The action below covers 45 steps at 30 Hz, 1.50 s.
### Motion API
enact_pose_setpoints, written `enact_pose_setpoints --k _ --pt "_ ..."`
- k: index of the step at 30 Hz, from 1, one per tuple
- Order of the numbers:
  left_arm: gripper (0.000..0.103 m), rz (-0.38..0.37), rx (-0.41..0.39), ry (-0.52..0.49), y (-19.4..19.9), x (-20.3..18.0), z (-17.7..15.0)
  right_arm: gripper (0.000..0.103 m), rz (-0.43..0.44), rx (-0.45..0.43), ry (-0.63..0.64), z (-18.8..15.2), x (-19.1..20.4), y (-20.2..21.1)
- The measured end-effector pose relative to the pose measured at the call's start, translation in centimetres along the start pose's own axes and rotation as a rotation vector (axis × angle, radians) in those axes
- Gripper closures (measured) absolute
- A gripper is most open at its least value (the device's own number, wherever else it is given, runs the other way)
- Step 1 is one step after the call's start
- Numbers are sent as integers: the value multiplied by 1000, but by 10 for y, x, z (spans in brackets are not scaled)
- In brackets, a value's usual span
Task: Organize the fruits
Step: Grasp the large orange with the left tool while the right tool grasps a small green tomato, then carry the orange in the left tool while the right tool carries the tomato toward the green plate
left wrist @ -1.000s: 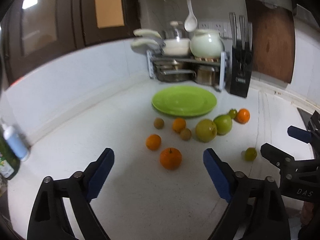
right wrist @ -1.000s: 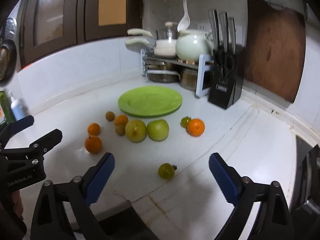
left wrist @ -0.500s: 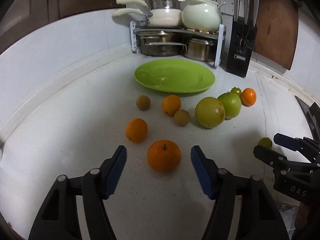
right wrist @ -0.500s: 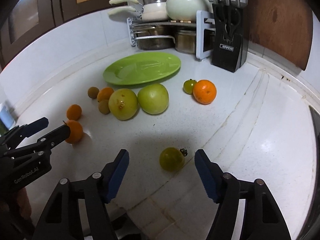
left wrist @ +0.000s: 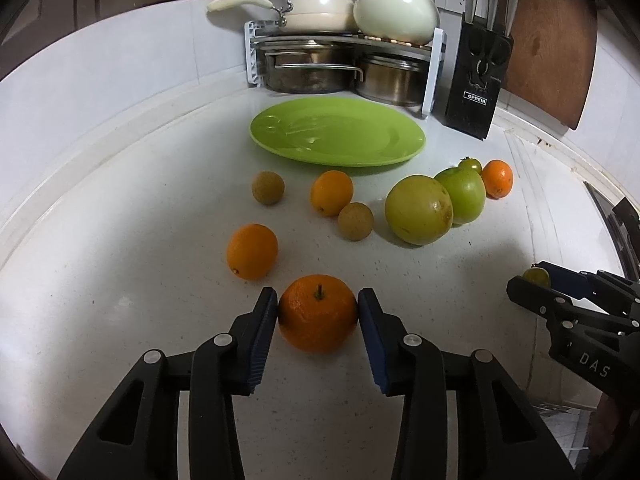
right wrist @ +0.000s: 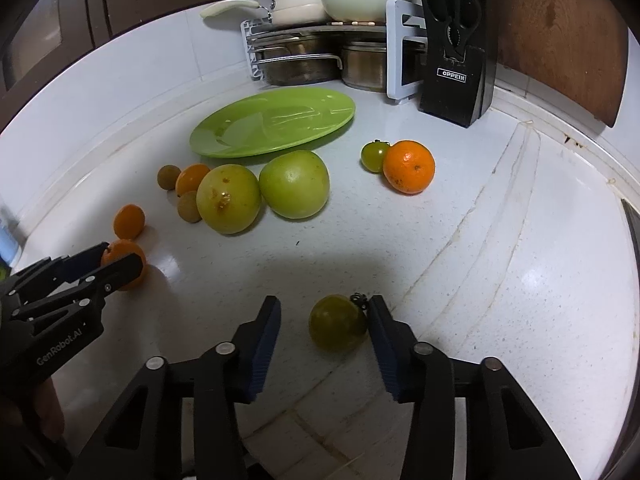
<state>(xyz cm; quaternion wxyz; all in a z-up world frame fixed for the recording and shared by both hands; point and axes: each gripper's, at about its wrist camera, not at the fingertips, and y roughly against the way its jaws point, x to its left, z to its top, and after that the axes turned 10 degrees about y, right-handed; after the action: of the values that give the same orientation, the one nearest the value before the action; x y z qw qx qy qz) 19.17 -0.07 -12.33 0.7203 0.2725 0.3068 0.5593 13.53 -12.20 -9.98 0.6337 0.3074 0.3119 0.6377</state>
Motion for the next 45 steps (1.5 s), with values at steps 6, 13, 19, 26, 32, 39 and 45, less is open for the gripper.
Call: enact_pose_setpoints --k 6,13,19,26,32,39,45 --pt "62 -13 1 -11 1 -2 0 73 0 -5 14 2 0 0" --pt "62 -31 -17 -24 8 -6 3 73 7 -16 20 4 -1 3" --pt "62 -40 -32 -30 15 -7 8 74 8 -41 37 11 1 11" --pt "62 -67 -52 -36 24 -10 19 74 8 -90 45 22 3 25" --pt "62 -57 -86 -26 31 -15 32 74 27 -136 69 37 0 32" --pt "62 -44 -114 -10 33 -21 48 74 102 -160 97 57 -7 30" --pt "62 -34 -147 -6 30 -29 70 74 144 -194 121 81 -16 26"
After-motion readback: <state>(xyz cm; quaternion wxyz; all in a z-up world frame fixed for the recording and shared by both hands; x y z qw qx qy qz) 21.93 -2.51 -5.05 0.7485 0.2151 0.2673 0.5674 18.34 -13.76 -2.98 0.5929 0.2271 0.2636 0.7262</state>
